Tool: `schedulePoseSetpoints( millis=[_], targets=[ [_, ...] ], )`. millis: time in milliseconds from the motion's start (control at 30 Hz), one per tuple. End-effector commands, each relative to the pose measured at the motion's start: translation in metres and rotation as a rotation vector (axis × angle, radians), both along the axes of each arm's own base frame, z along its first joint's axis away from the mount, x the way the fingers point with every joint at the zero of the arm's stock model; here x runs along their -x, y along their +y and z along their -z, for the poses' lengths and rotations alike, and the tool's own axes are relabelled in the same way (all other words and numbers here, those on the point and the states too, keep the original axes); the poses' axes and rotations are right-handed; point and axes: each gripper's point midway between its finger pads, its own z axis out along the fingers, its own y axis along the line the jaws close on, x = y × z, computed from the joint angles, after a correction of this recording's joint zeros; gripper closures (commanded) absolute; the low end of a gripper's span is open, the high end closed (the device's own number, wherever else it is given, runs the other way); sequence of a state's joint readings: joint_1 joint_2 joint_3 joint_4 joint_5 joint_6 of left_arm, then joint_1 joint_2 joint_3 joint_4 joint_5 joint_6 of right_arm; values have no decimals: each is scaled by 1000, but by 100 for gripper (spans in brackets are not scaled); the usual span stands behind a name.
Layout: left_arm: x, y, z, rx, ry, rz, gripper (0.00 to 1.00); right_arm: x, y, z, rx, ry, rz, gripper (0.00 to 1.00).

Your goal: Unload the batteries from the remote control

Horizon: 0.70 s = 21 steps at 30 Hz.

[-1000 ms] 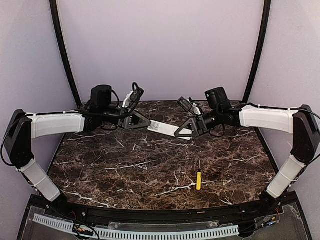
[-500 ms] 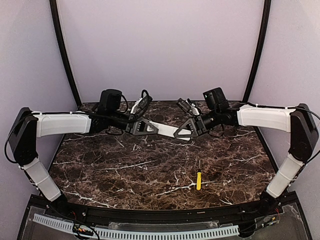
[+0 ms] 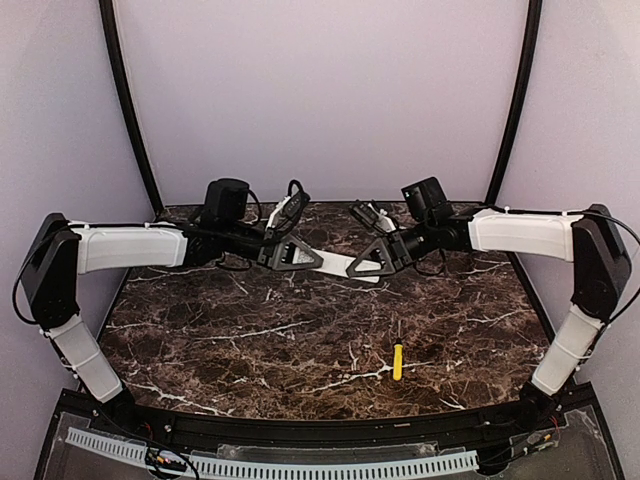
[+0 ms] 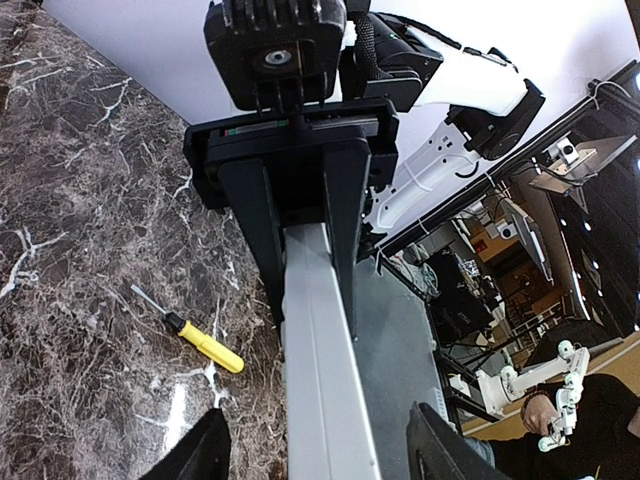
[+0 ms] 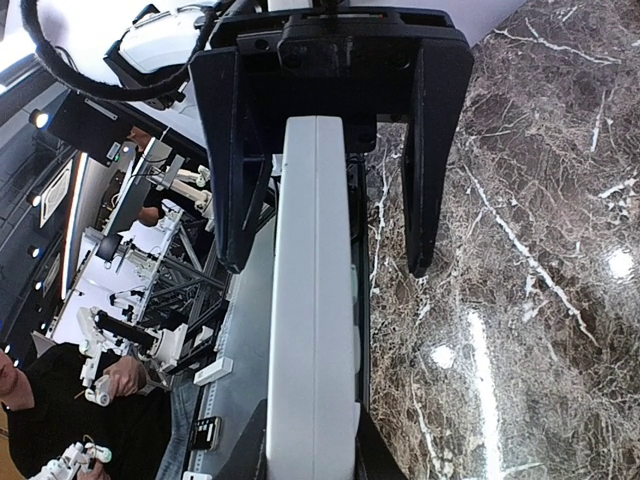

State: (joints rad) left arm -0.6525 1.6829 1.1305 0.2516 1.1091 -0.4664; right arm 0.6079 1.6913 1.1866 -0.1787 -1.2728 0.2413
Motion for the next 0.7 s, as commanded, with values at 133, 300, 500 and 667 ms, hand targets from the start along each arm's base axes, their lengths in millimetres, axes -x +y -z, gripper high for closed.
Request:
schedulePoseSetpoints(
  millis=[133,300,500,667],
  targets=[
    [-3,-6,-7,21,-25,0,39,0,6,-7,-17,27,-30,100],
    [-3,-7,-7,25,-25,-5,49,-2,8,-3,-10,45,-32,100],
    [-6,-7,-2,14,-3,-26,73,-7,10,2,11,51,-12,100],
    [-8,-6,7,-13,31,-47,99,-18,14,8,42,45,31,88]
  ],
)
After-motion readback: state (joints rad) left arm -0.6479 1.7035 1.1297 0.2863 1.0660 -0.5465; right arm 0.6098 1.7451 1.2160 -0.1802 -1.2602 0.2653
